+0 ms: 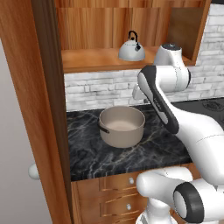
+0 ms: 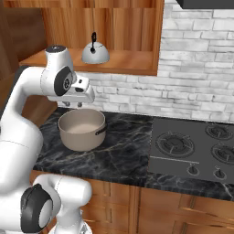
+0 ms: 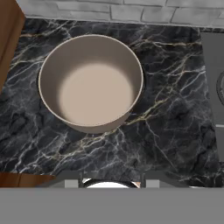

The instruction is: Pick the kettle from the cabinet and place it on a stove burner. Then pick the pot from the counter and place it on another stove burner. Finally, turn both burners on.

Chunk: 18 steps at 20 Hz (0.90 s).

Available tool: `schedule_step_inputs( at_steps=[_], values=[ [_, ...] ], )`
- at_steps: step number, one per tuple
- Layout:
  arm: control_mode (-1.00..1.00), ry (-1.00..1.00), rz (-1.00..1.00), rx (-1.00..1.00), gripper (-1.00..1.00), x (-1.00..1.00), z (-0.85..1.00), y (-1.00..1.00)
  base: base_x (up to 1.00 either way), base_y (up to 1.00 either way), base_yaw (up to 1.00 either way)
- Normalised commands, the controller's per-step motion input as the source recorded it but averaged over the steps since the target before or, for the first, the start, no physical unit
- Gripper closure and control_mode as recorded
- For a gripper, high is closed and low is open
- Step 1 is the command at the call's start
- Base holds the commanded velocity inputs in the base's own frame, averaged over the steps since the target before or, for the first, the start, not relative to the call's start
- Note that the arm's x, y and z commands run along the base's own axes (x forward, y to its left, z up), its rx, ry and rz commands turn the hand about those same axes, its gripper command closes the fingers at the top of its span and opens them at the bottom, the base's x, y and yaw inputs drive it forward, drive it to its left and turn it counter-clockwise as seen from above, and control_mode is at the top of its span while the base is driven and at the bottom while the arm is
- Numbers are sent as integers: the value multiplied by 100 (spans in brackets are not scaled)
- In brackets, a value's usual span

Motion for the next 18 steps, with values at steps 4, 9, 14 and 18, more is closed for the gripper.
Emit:
schedule_step_inputs(
  at_steps=[4, 9, 14, 18],
  values=[
    [-100, -3, 0, 0, -100, 0, 1, 0, 0, 0, 0],
    [-100, -9, 0, 0, -100, -6, 17, -1, 0, 0, 0],
    [-100, -18, 0, 0, -100, -21, 31, 0, 0, 0, 0],
    [-100, -20, 0, 0, -100, -27, 29, 0, 0, 0, 0]
  ],
)
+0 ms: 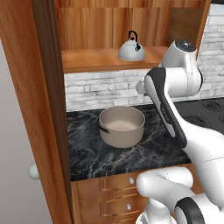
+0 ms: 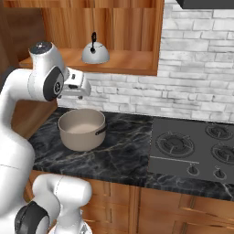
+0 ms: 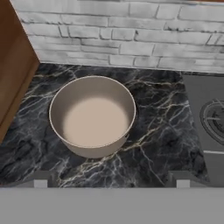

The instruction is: Pick the kettle from the cabinet and place it on a stove burner. Then pick the pot from the counter and place it on another stove burner. Finally, turn both burners on.

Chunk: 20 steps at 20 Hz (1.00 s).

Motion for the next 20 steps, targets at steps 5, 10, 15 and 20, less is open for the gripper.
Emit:
schedule_step_inputs(
  at_steps=[5, 10, 15, 20],
  values=[
    [-100, -21, 0, -1, -100, -20, 34, 0, 0, 0, 0],
    [-100, -18, 0, -1, -100, -7, 36, 0, 0, 0, 0],
    [-100, -18, 0, 0, -100, -4, 33, 0, 0, 0, 0],
    [-100, -17, 0, 0, -100, -5, 28, 0, 0, 0, 0]
  ],
)
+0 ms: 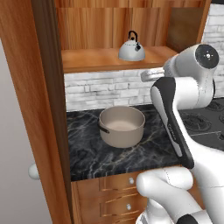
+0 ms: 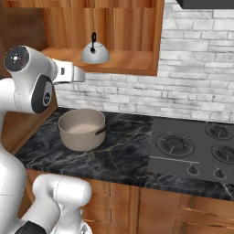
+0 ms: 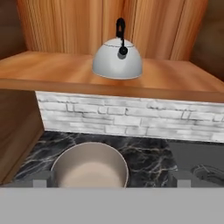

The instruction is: Pick the kettle from the cabinet and place it on a stove burner. Then pick the pot from the counter and place it on another stove burner. Finally, turn both burners on.

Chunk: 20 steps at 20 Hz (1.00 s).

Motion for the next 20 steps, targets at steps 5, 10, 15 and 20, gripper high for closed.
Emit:
schedule_step_inputs(
  at_steps=[5, 10, 15, 20],
  values=[
    [-100, -17, 0, 0, -100, -1, 25, 0, 0, 0, 0],
    [-100, -17, 0, 0, -100, 0, 24, 0, 0, 0, 0],
    [-100, -13, 0, 0, -100, 0, 27, 0, 0, 0, 0],
    [-100, -10, 0, 0, -100, 0, 21, 0, 0, 0, 0]
  ],
)
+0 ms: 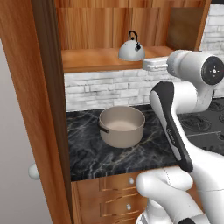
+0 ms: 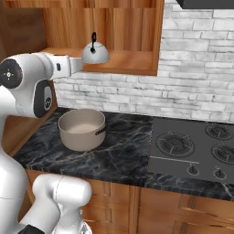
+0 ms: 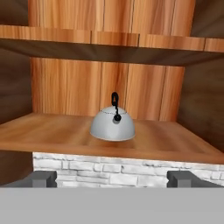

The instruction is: Pick the kettle from the cabinet and place it on a stove burner. Then pick the pot from the counter and place it on another stove burner. Finally, turn both burners on.

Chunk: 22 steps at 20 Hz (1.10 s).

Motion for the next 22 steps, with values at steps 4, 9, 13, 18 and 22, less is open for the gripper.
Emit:
schedule_step_inputs(
  at_steps=[4, 9, 13, 18, 22],
  values=[
    [-100, -1, 0, 0, -100, 0, 1, 0, 0, 0, 0],
    [-100, 0, 0, 0, -100, 0, 0, 0, 0, 0, 0],
    [-100, 0, 0, 0, -100, 2, 0, 1, 0, 0, 0],
    [-100, 0, 0, 0, -100, 22, 3, 0, 0, 0, 0],
    [-100, 0, 0, 0, -100, 32, 2, 0, 0, 0, 0]
  ],
)
